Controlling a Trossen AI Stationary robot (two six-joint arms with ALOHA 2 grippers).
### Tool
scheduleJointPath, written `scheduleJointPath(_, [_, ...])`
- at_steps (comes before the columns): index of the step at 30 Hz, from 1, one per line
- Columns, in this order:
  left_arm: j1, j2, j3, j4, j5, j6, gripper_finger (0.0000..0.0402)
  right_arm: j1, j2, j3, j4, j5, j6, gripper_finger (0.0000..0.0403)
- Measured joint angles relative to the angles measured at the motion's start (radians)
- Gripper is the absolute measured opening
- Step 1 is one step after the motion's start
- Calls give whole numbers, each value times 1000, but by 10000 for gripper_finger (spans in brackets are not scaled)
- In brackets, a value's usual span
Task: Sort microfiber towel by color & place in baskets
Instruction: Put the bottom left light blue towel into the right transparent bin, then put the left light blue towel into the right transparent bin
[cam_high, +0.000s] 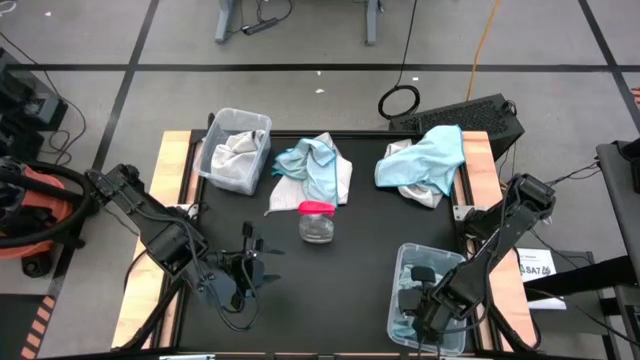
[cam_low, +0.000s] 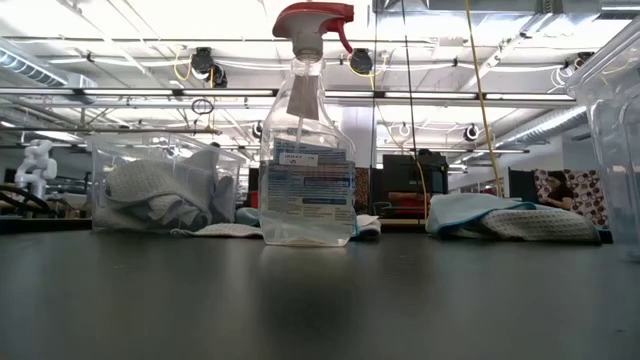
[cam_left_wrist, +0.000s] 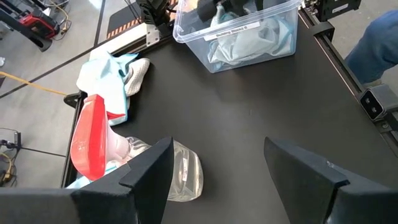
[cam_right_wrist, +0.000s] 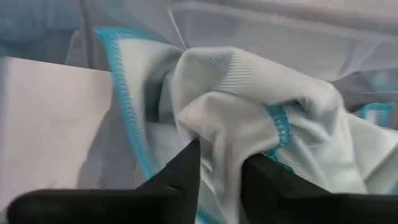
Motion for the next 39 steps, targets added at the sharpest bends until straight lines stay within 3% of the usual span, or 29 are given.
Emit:
scheduleJointPath(9, [0,0,0,0,-3,4,256,0,0,191,-236,35,4,152])
scheduleJointPath(21, [43,0,0,-75,-56,29,256,1,0,346,-351,113,-43,155])
scheduleJointPath(30, [186,0,0,-101,-146,112,256,1,0,351,-353,136,-55,155])
scheduleJointPath(39, [442,0,0,-76,-146,194,256,0,0,351,-344,189,-59,155])
